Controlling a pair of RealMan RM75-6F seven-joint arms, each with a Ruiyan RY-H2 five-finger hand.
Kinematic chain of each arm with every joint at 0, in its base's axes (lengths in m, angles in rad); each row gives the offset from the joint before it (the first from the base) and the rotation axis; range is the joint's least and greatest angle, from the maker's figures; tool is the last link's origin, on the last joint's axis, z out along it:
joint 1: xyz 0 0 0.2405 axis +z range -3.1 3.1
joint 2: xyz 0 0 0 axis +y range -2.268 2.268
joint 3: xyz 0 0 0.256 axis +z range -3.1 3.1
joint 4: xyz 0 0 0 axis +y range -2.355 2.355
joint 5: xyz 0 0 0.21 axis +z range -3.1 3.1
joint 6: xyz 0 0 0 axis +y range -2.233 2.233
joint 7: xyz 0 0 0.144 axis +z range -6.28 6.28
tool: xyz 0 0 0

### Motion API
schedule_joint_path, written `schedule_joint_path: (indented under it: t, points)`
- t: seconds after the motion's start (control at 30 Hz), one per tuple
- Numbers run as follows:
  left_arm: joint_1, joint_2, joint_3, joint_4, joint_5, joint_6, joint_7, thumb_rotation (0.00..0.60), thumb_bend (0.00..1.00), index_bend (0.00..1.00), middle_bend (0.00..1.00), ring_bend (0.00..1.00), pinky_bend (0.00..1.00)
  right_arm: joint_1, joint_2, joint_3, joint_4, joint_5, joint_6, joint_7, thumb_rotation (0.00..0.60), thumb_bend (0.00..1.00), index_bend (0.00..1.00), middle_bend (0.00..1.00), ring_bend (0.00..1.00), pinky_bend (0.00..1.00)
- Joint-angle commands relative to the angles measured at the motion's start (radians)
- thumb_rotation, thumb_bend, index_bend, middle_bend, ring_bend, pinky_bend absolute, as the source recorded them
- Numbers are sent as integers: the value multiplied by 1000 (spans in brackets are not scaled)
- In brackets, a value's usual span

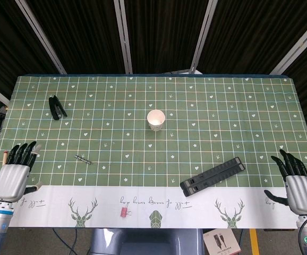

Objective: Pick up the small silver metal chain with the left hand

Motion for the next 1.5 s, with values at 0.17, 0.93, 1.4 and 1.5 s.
schedule_joint_path:
  t: [0.17,0.93,1.4,1.5]
  points:
    - [-3,5,-6,-7,-16,-23,-4,600,85,0,0,0,0,0,2,0,-3,3,-2,1,600,72,135,0,0,99]
    - [-163,-82,-84,208,-159,-298,33,600,242,342,0,0,0,6,8,-4,-15,8,-23,-4,600,72,135,0,0,99]
    - [-285,-218,-105,408,-225,-471,31,600,323,399,0,0,0,7,11,0,-16,31,-37,4,600,71,136,0,0,100]
    - [-296,-238,-100,429,-226,-479,36,600,323,418,0,0,0,6,11,2,-15,31,-34,4,600,71,136,0,0,99]
